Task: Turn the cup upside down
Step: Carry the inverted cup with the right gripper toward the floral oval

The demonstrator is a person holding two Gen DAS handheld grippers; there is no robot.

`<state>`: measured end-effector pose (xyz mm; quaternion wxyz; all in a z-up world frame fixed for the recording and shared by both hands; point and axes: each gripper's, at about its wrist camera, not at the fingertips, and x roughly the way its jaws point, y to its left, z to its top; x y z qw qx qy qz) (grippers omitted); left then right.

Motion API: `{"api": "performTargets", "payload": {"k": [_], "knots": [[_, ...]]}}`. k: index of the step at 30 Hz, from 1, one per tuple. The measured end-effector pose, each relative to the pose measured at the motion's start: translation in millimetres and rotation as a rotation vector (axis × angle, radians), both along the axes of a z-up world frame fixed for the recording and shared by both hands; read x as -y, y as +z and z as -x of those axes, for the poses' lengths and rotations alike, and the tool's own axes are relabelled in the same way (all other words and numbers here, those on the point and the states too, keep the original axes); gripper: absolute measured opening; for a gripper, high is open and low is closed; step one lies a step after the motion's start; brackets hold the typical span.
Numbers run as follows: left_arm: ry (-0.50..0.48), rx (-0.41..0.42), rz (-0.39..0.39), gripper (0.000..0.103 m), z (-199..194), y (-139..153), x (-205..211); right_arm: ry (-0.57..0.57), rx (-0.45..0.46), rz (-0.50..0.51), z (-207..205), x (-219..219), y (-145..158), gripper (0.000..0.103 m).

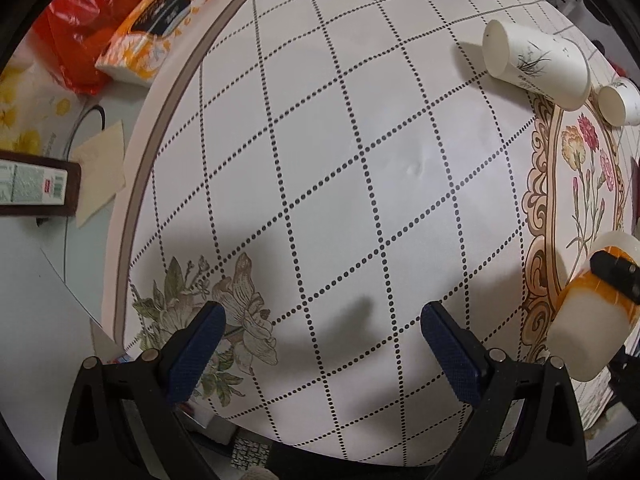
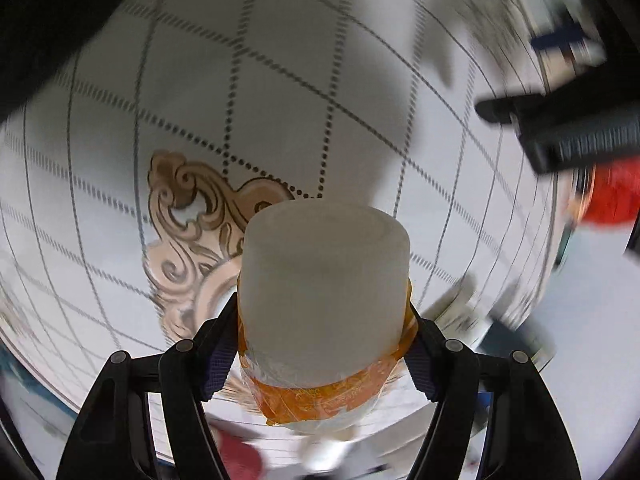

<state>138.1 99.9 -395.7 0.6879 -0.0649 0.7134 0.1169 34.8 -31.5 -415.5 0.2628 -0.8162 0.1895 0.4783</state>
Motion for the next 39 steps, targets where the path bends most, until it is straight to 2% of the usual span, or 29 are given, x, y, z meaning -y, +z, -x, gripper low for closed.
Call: {"api": "performTargets", "payload": {"k": [6,12,18,20,32,39], "knots": [[-0.018,0.011,-0.009,0.1,-6,9,1,-0.339,-0.052,-0.019,-11,-8,-5,0.074],[-0.041,0.026,-0.006,0.1,-11,15,11,-0.768,-0.1,-0.005,-38,1,-10,0.074],[-0.062,0.025,0.005,0.1,-11,15,26,-1.162,-0.203,0.021,-76,14,-18,0.074],[-0.068,0.025,0.008,0.1,0,17,23,-1.265,-0.24,0.027,-84,19,-20,0.074],[-0.078,0.021,0.015,0.1,0,14,29,-1.753,-0.324,0.07,-141,58,-38,0.074],[-0.088,0.019,0.012,0.1,4,11,27,-1.909,-0.364,0.079,-141,76,-49,0.074]]}}
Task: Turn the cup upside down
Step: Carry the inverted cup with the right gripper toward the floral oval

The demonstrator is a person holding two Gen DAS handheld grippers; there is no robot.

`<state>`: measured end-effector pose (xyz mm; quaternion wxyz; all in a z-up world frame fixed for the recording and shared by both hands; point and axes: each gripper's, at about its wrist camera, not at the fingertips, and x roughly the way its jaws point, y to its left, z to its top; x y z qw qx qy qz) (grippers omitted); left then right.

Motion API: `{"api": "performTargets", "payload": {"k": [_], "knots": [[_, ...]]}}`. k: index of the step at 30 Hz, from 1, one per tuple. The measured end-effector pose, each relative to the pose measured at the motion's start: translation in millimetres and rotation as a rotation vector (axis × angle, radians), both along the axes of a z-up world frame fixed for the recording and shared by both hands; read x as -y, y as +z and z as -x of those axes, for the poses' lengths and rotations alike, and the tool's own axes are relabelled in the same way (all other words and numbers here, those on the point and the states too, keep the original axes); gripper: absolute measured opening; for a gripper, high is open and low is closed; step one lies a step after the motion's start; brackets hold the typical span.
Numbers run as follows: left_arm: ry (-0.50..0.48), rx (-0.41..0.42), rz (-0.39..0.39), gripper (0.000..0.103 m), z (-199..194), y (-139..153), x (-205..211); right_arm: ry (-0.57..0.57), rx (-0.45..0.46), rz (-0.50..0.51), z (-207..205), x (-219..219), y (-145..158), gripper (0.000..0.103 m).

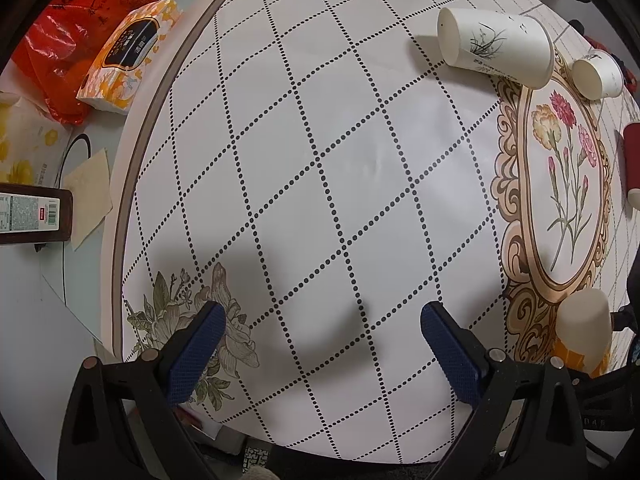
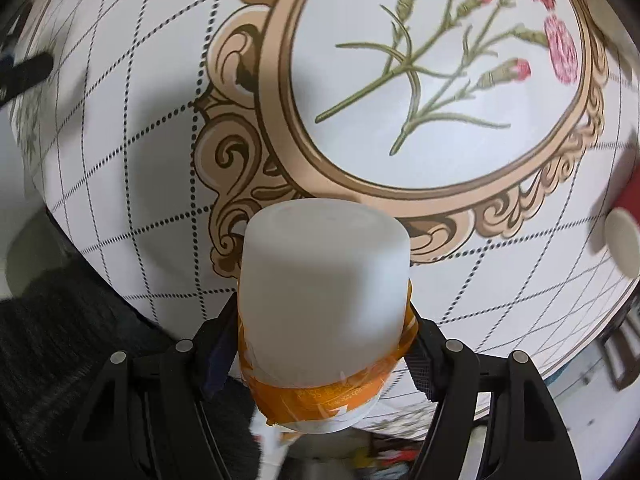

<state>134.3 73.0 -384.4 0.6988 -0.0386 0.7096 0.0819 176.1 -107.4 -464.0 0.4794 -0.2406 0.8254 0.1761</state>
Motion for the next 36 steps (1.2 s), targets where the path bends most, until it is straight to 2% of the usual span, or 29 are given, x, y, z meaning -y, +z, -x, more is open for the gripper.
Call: {"api": "performTargets", "payload": {"k": [4,7,10,12,14,22,24,25,26,30,34,36], "knots": [[-0.007,0.001,-0.003,0.1,1,-1,2,-0.105,-0.038,-0.001,-11,15,-9,0.074],[-0.008,-0.002,-0.003,0.1,3,-3,1,-0.118,-0.037,0.002,-15,20,-11,0.075],[-0.014,-0.002,-0.004,0.1,5,-3,2,-0.112,-0.034,0.007,3,24,-3,0.076],[-0.019,-0.002,-0.005,0.1,6,-3,4,-0.116,-0.049,0.022,0,23,-5,0.078],[-0.024,-0.003,-0.004,0.1,6,-3,5,-0.141,-0.052,0.018,-1,18,-3,0.086],[-0.041,-0.015,0.005,0.1,11,-7,12,-0.204,-0.016,0.001,-37,21,2,0.088],[-0.05,-0.02,0.01,0.1,11,-8,16,-0.211,-0.014,0.003,-39,16,-1,0.086],[-0.054,-0.025,0.012,0.1,11,-9,18,-0.219,-0.008,0.0,-40,18,-2,0.074],[-0.057,-0.028,0.013,0.1,11,-10,20,-0.23,-0.008,-0.006,-39,13,-5,0.071],[-0.056,-0.039,0.037,0.1,8,-14,25,-0.255,0.043,-0.035,-31,15,-8,0.07],[-0.066,-0.047,0.046,0.1,5,-16,32,-0.299,0.109,-0.096,-20,22,20,0.07],[-0.07,-0.051,0.049,0.1,4,-17,36,-0.324,0.178,-0.139,-20,27,34,0.07]]}}
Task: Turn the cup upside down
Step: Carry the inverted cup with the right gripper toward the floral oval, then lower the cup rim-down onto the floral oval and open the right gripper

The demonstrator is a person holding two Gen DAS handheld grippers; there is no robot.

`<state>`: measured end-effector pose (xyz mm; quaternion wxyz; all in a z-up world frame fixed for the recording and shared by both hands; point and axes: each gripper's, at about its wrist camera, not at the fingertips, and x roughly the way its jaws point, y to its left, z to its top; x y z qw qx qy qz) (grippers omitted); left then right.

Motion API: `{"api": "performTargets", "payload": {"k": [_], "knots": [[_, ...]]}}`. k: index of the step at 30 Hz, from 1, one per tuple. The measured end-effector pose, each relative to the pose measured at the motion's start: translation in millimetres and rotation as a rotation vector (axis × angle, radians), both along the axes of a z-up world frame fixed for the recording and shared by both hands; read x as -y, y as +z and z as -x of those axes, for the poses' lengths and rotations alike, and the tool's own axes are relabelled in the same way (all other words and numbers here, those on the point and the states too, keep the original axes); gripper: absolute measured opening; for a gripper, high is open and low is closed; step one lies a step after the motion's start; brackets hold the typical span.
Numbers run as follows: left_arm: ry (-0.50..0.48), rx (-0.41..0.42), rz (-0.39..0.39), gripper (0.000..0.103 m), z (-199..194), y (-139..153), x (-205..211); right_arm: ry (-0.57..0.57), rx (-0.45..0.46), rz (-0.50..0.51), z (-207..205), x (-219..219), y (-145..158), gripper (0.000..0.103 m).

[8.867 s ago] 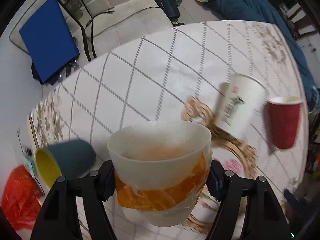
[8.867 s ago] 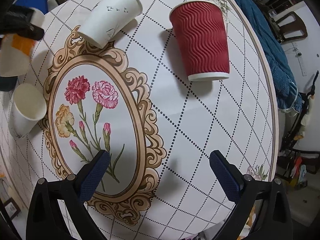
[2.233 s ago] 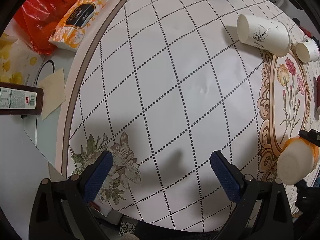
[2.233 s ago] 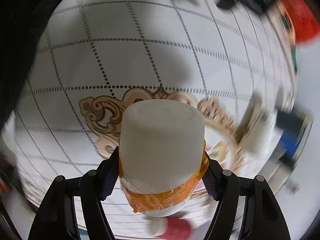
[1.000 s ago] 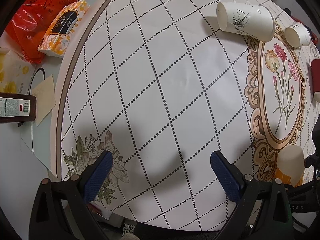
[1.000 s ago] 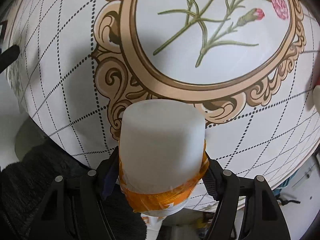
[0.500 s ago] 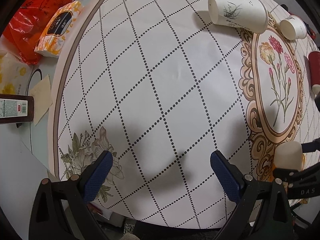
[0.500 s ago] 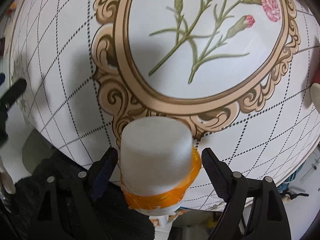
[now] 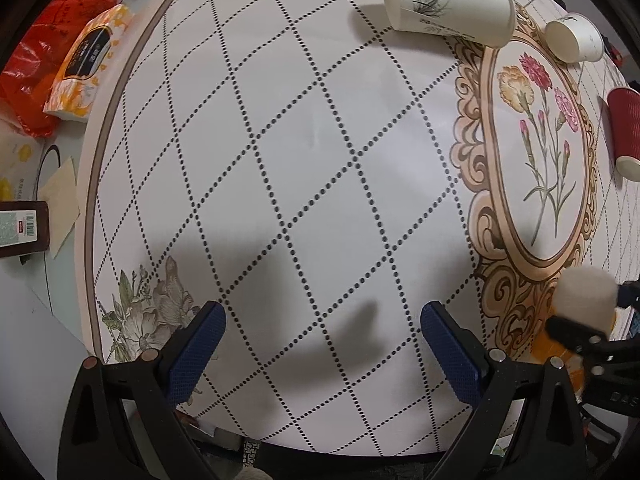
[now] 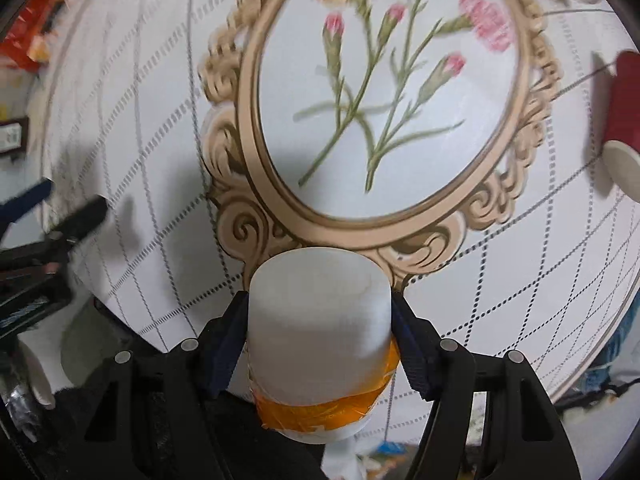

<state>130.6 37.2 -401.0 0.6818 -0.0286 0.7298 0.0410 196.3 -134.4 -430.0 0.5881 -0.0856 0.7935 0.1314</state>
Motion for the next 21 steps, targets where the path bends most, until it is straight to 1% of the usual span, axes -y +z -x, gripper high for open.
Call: {"api": "performTargets", "payload": {"k": [1,2,4,5,8,9,10,11,12,15,17,19,21], "knots": [[-0.001,-0.001,-0.002,0.1,-1,-1,3,-0.005,0.036,-0.01,0,2,6,0.07],[-0.002,-0.002,0.003,0.1,-2,-1,4,-0.006,0.106,-0.019,0,3,18,0.07],[0.0,-0.007,0.008,0.1,-6,0,6,-0.018,0.204,-0.038,0,6,33,0.07],[0.003,-0.01,0.008,0.1,-7,0,7,-0.034,0.279,-0.051,-1,8,42,0.07],[0.003,-0.012,0.0,0.1,-11,0,11,-0.086,0.449,-0.081,-5,12,60,0.07],[0.001,-0.012,-0.006,0.1,-13,0,12,-0.101,0.508,-0.087,-7,13,63,0.07],[0.0,-0.012,-0.01,0.1,-16,0,13,-0.108,0.549,-0.089,-4,10,73,0.07],[-0.002,-0.011,-0.014,0.1,-18,0,15,-0.114,0.625,-0.085,-3,9,77,0.07],[-0.005,-0.013,-0.02,0.1,-19,0,18,-0.115,0.669,-0.081,-5,8,81,0.07],[-0.011,-0.014,-0.034,0.1,-21,-1,26,-0.138,0.782,-0.082,-3,7,72,0.07],[-0.016,-0.014,-0.04,0.1,-20,0,33,-0.147,0.825,-0.087,2,7,63,0.07],[-0.018,-0.015,-0.043,0.1,-20,0,39,-0.127,0.87,-0.094,9,7,62,0.07],[-0.02,-0.013,-0.045,0.1,-18,0,45,-0.094,0.887,-0.092,20,6,62,0.071]]}}
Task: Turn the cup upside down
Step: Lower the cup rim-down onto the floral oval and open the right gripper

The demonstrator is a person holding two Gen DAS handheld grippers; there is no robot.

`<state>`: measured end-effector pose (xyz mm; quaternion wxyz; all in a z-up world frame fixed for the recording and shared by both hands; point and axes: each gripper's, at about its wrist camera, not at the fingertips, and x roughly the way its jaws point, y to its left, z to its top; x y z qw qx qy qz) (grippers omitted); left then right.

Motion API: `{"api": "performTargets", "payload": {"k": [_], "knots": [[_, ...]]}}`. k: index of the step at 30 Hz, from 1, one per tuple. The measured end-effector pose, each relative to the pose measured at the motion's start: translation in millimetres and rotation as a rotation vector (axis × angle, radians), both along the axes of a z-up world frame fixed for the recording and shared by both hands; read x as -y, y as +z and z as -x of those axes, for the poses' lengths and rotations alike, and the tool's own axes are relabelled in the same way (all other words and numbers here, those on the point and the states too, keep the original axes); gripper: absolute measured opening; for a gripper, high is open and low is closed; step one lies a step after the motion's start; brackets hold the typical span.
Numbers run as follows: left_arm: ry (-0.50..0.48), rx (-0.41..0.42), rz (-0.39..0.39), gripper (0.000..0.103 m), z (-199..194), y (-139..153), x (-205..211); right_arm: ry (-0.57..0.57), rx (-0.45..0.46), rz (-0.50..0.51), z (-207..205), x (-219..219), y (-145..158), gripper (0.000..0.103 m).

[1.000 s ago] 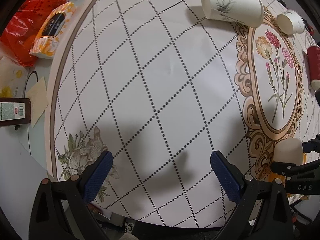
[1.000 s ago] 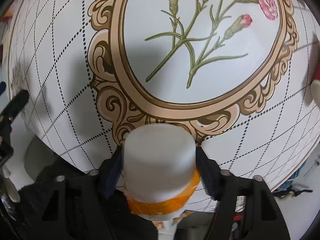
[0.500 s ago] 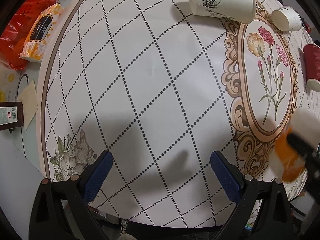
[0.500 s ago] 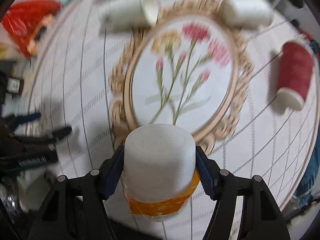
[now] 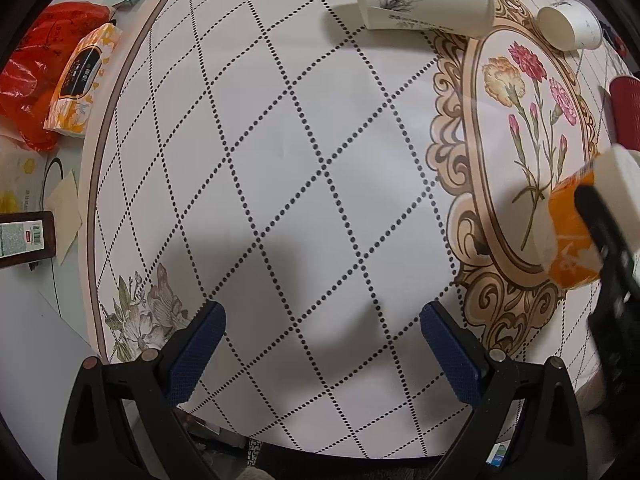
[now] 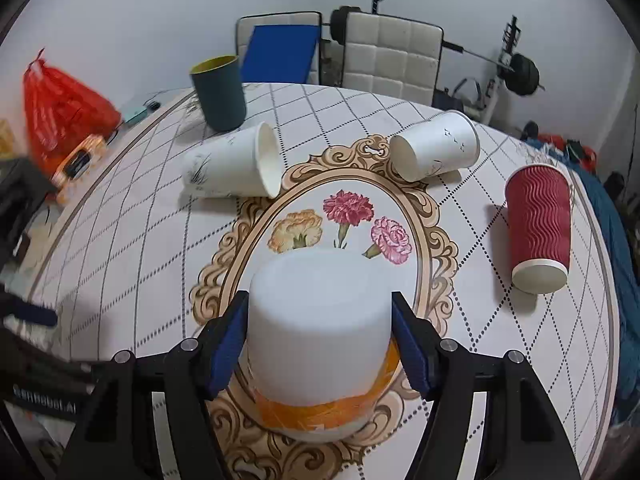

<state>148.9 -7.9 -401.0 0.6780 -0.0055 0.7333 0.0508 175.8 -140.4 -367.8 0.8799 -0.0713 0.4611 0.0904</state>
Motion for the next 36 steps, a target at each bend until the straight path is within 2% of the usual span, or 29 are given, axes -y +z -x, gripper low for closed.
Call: {"api": "performTargets", "payload": {"k": [4,9,11,13,15,20,23,29,36], "knots": [[-0.001,0.013,0.0,0.1,5,3,10,0.024,-0.032,-0.012,10,5,0,0.071],[-0.006,0.045,0.002,0.1,19,15,21,0.003,-0.122,-0.05,13,16,-5,0.074],[-0.014,0.065,0.004,0.1,20,23,24,-0.015,-0.141,-0.072,16,21,-1,0.088],[-0.028,0.095,0.007,0.1,23,34,30,-0.039,-0.164,-0.092,19,27,5,0.092],[-0.051,0.132,0.005,0.1,29,48,35,-0.075,-0.191,-0.086,25,34,14,0.094],[-0.124,0.226,0.019,0.1,46,91,46,-0.246,-0.199,-0.052,53,55,49,0.095],[-0.165,0.28,0.049,0.1,60,119,47,-0.349,-0.201,0.007,75,62,70,0.096],[-0.232,0.362,0.084,0.1,78,157,43,-0.433,-0.174,0.059,116,58,110,0.096],[-0.267,0.44,0.104,0.1,111,207,42,-0.47,-0.103,0.048,163,48,168,0.096]]}}
